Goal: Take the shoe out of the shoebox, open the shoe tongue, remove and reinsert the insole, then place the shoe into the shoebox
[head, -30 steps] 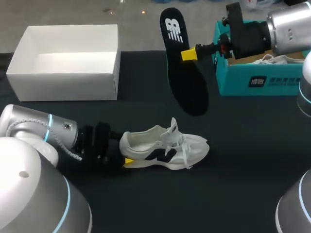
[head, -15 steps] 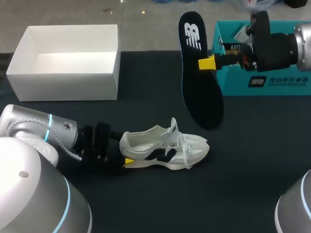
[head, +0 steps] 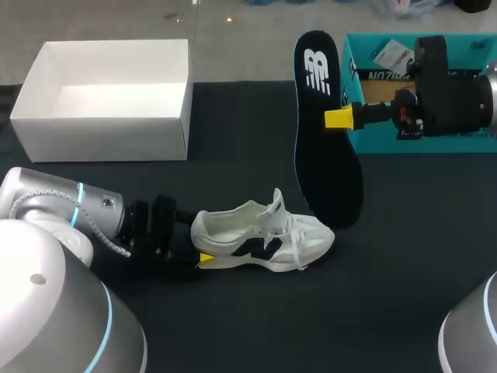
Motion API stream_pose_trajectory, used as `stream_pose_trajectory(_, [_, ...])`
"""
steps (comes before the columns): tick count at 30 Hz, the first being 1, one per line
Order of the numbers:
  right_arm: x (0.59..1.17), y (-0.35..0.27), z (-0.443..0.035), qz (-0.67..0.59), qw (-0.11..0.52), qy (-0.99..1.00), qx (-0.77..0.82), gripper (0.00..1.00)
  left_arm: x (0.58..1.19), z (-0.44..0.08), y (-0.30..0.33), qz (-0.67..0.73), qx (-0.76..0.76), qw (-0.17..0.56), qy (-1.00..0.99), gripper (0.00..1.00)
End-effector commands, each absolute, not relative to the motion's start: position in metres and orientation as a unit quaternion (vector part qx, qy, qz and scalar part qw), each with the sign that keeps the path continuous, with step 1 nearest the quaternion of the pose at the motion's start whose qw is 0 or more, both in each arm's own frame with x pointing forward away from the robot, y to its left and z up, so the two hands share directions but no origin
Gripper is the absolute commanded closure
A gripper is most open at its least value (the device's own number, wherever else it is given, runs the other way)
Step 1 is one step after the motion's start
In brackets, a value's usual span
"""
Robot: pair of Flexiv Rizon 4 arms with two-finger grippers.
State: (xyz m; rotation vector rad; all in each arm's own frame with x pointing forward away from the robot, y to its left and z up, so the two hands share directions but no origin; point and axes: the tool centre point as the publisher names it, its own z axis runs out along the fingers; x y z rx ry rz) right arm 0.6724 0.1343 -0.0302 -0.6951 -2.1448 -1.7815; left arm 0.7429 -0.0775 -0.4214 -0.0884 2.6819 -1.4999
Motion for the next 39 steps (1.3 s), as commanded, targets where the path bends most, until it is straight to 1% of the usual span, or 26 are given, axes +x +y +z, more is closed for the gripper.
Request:
stream_pose_trajectory(1, [0.659,0.126,-0.029,-0.612,0.138,-0.740,-0.240,1.00,0.742,-0.421,-0.077,-0.487,-0.029,0.034,0.872,1.00])
stream_pose_trajectory(11, [0.643,0.127,-0.036,-0.606,0.175,-0.735,-0.248,1.00,0.742,-0.421,-0.077,-0.487,-0.029,0.034,0.872,1.00])
stream_pose_trajectory(30, [0.643,0.127,-0.036,-0.606,0.175,-0.735,-0.248,1.00,0.742,-0.421,-0.077,-0.487,-0.029,0.034,0.872,1.00])
stream_pose_trajectory(34, [0.643,0.127,-0.036,-0.606,0.175,-0.735,-0.248,1.00,0.741,-0.413,-0.062,-0.471,-0.035,0.044,0.880,1.00])
stream_pose_trajectory(35, [0.643,0.127,-0.036,-0.606,0.175,-0.735,-0.248,1.00,0.742,-0.413,-0.060,-0.462,-0.037,0.041,0.885,0.75])
stream_pose_trajectory(36, [0.643,0.127,-0.036,-0.606,0.175,-0.735,-0.248,1.00,0.742,-0.413,-0.058,-0.450,-0.039,0.038,0.891,0.22])
stream_pose_trajectory(37, [0.643,0.127,-0.036,-0.606,0.175,-0.735,-0.248,1.00,0.742,-0.414,-0.057,-0.441,-0.037,0.033,0.896,0.00])
stream_pose_trajectory(39, [0.643,0.127,-0.036,-0.606,0.175,-0.735,-0.248,1.00,0.742,-0.414,-0.055,-0.421,-0.037,0.025,0.906,0.00])
